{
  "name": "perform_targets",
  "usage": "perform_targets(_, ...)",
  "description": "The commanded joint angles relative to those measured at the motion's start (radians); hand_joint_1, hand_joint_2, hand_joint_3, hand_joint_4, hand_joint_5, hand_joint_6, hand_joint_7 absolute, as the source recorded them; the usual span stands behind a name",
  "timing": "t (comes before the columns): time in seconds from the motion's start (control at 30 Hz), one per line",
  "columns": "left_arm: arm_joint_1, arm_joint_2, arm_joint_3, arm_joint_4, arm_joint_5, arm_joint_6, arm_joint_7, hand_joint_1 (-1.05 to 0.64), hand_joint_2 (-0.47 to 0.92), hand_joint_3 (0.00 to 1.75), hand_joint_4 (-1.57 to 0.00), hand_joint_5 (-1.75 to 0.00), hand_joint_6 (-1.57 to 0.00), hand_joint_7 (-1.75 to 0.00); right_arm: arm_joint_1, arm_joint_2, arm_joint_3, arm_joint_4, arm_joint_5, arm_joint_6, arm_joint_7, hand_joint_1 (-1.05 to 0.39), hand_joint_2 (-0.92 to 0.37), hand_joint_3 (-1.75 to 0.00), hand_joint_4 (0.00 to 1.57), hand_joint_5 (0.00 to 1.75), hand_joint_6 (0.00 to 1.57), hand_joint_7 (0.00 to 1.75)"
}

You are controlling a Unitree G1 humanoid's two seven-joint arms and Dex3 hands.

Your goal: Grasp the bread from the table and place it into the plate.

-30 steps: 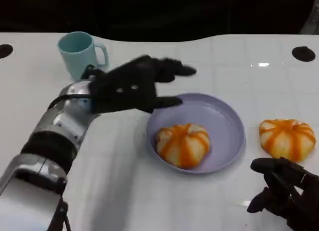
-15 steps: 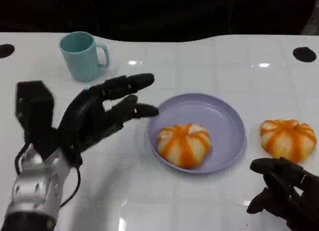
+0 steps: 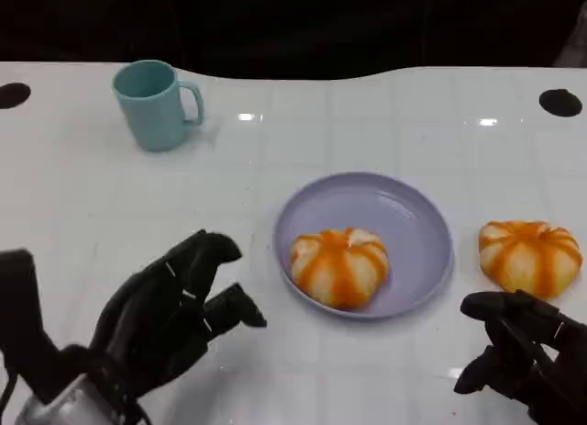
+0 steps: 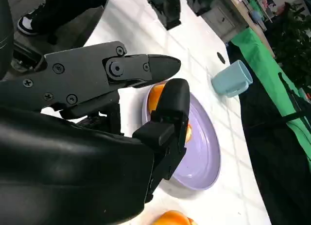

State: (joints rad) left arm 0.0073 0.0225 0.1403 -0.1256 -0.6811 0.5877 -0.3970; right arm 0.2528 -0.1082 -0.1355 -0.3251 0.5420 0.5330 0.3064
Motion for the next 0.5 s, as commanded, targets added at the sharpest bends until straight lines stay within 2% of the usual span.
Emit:
perform_targets(0.03, 0.029, 0.001, 0.003, -0.031, 0.0, -0.005, 0.02, -0.53, 0.92, 0.57, -0.66, -1.75, -0.4, -1.75, 0.003, -0.009, -0.009, -0.007, 0.006, -0.007, 0.0, -0.47, -0.92, -0.24, 0.62, 1.43, 0.58, 1.03)
perform_targets(0.23, 0.134, -0.031, -0.022, -0.06, 0.033, -0.028, 0.066, -0.5, 0.92, 0.53, -0.63, -1.75, -0.34, -1.75, -0.007, -0.012, -0.011, 0.01, 0.01, -0.015, 0.017, -0.47, -0.92, -0.26, 0.62, 1.44, 0.59, 1.02)
perform_targets(0.5, 0.122, -0.029, -0.021, -0.038, 0.05, -0.053, 0.064, -0.5, 0.92, 0.53, -0.63, -1.75, -0.37, -1.75, -0.007, -0.012, -0.013, 0.012, 0.003, -0.022, 0.018, -0.47, -0.92, -0.26, 0.61, 1.46, 0.6, 1.01)
